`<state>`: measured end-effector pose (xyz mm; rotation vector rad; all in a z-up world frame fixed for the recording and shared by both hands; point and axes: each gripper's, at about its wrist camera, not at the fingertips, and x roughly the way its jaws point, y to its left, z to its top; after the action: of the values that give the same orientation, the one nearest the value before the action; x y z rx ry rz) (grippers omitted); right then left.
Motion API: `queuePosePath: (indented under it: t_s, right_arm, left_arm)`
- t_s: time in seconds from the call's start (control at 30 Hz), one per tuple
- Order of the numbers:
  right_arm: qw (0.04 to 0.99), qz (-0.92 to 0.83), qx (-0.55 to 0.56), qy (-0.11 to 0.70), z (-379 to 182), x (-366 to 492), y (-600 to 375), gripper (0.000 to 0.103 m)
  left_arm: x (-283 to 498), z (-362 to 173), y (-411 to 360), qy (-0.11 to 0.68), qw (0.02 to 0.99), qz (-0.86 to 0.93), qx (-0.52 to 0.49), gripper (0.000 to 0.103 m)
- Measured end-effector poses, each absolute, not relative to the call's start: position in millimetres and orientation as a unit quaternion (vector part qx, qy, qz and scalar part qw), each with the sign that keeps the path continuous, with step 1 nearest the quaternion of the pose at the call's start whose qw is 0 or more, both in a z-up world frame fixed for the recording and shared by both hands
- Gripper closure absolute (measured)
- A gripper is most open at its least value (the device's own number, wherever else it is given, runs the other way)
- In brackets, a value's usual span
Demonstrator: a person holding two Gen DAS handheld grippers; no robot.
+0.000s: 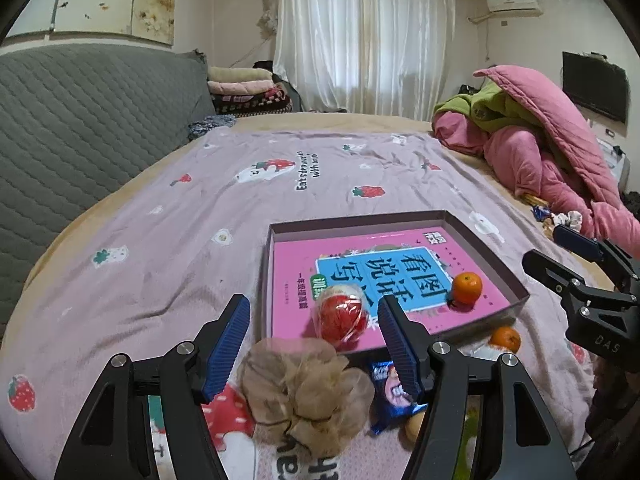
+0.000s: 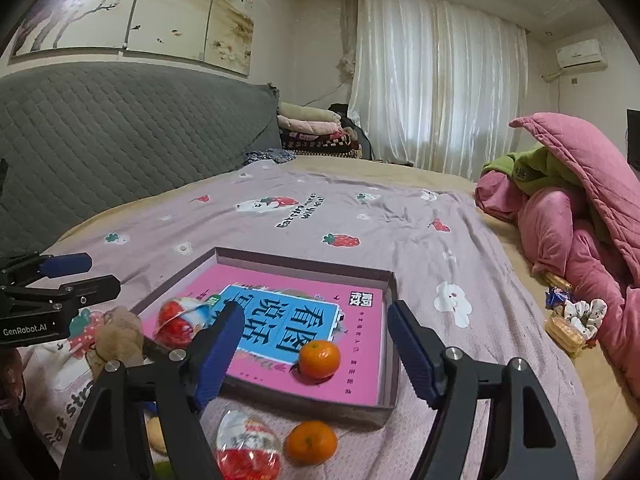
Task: Organize objects
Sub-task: 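Withdraw both open grippers from the tray back toward the remaining items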
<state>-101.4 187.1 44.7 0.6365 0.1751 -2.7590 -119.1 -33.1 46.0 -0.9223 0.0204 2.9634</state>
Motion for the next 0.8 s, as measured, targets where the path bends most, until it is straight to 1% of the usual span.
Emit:
queuePosePath:
  t_s: [0.33, 0.8]
  right_arm:
    - [0.153, -0.962, 0.219, 0.058, 42, -72, 190, 0.029]
    - [0.149, -0.959, 0.236, 0.055, 34, -44, 198, 0.029]
  left_arm:
    - [-93, 42, -33, 0.011, 0.014, 0.953, -0.304, 0.035]
    - [-70, 35, -21, 0.021, 0.031, 0.946, -0.322, 0.035]
